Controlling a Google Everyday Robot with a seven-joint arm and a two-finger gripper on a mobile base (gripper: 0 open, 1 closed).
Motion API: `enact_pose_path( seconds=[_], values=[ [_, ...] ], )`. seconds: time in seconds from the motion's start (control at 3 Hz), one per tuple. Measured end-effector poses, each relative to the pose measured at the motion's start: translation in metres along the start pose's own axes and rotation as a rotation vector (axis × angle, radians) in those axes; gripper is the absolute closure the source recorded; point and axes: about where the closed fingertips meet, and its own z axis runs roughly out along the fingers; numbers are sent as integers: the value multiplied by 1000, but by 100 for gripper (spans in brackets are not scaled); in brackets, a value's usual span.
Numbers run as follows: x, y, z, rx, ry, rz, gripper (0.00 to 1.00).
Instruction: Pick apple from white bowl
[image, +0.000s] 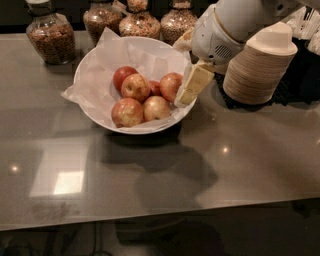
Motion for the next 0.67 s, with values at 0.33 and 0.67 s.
enact_pose_path(
  seconds=[0.33,0.67],
  values=[
    [6,-5,15,-1,31,-15,20],
    [11,-14,21,14,53,-26,20]
  ],
)
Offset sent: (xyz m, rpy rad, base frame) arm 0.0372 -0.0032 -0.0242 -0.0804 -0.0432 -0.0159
